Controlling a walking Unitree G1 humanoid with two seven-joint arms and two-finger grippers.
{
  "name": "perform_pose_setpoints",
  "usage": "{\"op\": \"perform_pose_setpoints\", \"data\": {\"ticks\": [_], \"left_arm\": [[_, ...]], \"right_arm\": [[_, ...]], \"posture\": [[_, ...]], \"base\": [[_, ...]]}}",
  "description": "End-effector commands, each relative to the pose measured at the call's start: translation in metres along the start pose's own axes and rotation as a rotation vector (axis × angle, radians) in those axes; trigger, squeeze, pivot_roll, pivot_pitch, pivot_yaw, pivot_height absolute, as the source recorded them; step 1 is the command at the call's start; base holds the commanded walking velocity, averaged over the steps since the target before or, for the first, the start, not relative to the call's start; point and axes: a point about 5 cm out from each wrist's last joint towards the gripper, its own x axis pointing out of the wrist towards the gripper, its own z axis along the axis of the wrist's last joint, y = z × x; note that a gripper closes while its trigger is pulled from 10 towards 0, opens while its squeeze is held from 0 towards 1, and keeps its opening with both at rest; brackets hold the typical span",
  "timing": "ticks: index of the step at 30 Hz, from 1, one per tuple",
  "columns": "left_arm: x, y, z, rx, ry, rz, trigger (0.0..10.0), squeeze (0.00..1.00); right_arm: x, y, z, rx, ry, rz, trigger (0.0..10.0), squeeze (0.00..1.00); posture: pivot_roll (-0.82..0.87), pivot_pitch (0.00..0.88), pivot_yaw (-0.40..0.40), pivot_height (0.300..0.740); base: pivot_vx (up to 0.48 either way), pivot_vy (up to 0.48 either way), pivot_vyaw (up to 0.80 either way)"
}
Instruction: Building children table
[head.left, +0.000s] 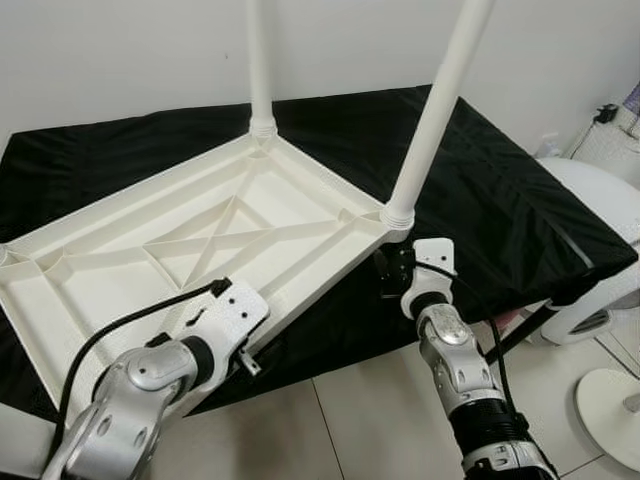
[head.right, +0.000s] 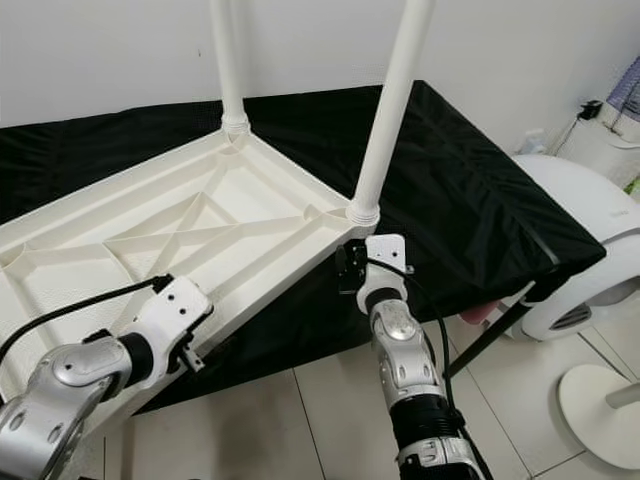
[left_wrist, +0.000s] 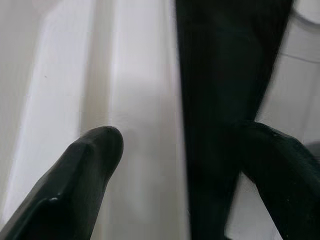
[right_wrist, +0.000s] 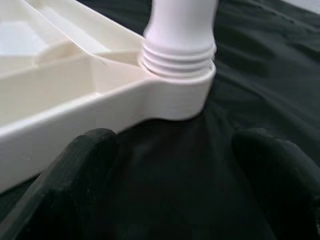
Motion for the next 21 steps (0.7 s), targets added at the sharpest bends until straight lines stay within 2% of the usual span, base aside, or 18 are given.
{"op": "perform_pose_setpoints", "data": {"ticks": [1, 8, 16, 17, 21], "left_arm": [[-0.002, -0.007, 0.000, 0.004, 0.003, -0.058, 10.0, 0.00], [-0.010, -0.016, 0.000, 0.023, 0.018, -0.135, 10.0, 0.00], [-0.013, -0.016, -0.001, 0.026, 0.035, -0.146, 10.0, 0.00], [-0.013, -0.018, 0.000, 0.028, 0.035, -0.161, 9.7, 0.00], [-0.013, -0.023, 0.004, 0.044, 0.023, -0.200, 10.0, 0.00]], "right_arm": [[0.001, 0.002, -0.003, 0.002, 0.025, -0.008, 10.0, 0.00], [0.005, -0.003, -0.003, 0.012, 0.034, -0.057, 10.0, 0.00], [0.009, -0.006, 0.000, 0.013, 0.023, -0.072, 10.0, 0.00], [0.014, -0.008, 0.004, 0.012, 0.014, -0.079, 10.0, 0.00], [0.027, -0.011, 0.014, 0.011, -0.007, -0.090, 10.0, 0.00]], "posture": [[0.09, 0.154, -0.015, 0.740], [0.09, 0.186, 0.007, 0.740], [0.09, 0.203, 0.020, 0.740], [0.09, 0.206, 0.023, 0.740], [0.09, 0.210, 0.028, 0.740]], "base": [[0.000, 0.000, 0.00], [0.000, 0.000, 0.00], [0.000, 0.000, 0.00], [0.000, 0.000, 0.00], [0.000, 0.000, 0.00]]}}
